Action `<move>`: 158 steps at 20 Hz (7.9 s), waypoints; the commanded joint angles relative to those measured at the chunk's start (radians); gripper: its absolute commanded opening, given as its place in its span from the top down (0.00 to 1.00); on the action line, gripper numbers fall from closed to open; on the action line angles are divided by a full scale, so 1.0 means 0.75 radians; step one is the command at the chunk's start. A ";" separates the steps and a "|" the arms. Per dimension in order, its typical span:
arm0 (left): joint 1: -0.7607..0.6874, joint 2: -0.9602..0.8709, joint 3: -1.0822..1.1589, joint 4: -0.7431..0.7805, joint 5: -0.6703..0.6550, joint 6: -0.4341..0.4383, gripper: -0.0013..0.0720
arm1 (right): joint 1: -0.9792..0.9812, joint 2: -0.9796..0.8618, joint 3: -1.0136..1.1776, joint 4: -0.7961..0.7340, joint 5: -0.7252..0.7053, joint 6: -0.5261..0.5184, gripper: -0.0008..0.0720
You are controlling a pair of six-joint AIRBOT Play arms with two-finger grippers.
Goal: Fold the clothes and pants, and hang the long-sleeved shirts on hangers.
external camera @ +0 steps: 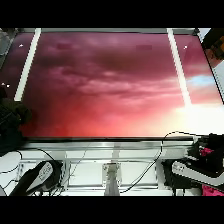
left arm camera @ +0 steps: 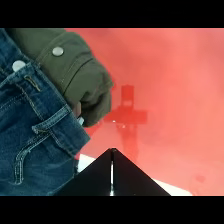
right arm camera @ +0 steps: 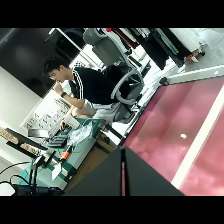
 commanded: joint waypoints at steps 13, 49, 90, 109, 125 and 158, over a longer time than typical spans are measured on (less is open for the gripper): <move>0.007 -0.259 -0.021 0.322 0.028 0.010 0.32 | 0.001 -0.001 0.002 0.000 0.000 0.001 0.95; -0.005 -0.557 -0.019 0.574 -0.148 -0.186 0.97 | 0.001 -0.001 0.002 0.000 0.001 0.001 0.95; -1.511 -1.076 0.841 -0.981 0.763 0.381 0.60 | -0.012 -0.216 0.000 -0.933 -0.146 0.078 0.38; -0.975 -0.797 0.834 -0.028 -0.004 0.023 0.98 | -0.008 -0.448 -0.129 -0.696 0.191 -0.074 0.96; -0.120 -0.437 0.240 -0.163 -0.282 0.024 0.97 | 0.034 -0.767 -0.255 -0.768 -0.074 -0.068 0.19; -0.141 -0.439 0.234 -0.443 -0.178 0.024 0.97 | -0.224 -0.847 0.257 -1.403 -0.043 0.485 0.96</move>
